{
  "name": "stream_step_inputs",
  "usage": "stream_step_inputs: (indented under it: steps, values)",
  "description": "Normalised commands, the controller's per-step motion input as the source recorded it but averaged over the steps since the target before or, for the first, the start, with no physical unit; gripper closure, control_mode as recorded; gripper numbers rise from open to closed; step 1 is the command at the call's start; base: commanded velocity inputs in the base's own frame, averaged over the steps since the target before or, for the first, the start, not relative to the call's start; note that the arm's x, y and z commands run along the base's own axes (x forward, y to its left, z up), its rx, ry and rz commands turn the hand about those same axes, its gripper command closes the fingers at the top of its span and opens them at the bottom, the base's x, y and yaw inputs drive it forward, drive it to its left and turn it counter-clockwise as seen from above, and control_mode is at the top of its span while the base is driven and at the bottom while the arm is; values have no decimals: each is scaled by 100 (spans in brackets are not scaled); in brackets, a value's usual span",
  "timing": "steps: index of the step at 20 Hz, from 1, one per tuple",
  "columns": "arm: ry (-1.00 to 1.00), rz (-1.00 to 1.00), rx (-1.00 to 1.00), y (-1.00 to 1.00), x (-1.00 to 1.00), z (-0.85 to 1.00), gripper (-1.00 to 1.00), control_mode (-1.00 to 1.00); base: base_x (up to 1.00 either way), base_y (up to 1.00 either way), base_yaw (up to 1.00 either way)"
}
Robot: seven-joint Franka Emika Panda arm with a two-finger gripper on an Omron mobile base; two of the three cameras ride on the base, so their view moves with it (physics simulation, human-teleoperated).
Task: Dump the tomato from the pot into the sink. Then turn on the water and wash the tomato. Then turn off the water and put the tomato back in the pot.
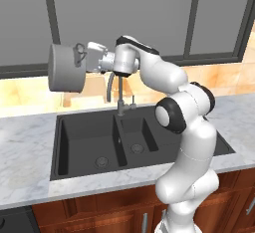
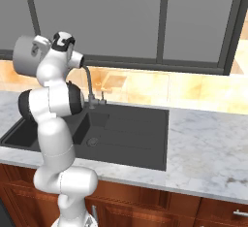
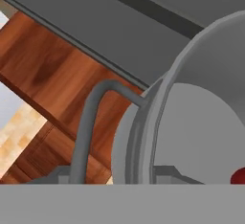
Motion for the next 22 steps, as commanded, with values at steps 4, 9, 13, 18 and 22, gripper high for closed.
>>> stream_step_inputs:
  steps: [4, 9, 13, 18, 22]
  values:
    - [8, -1, 10, -23, 0, 23, 100, -100, 0, 0, 0]
    - [10, -1, 12, -21, 0, 18, 100, -100, 0, 0, 0]
    - [12, -1, 12, -16, 0, 7, 100, -100, 0, 0, 0]
    - [12, -1, 10, -17, 2, 1, 100, -100, 0, 0, 0]
    - [12, 0, 9, -26, 0, 0, 100, -100, 0, 0, 0]
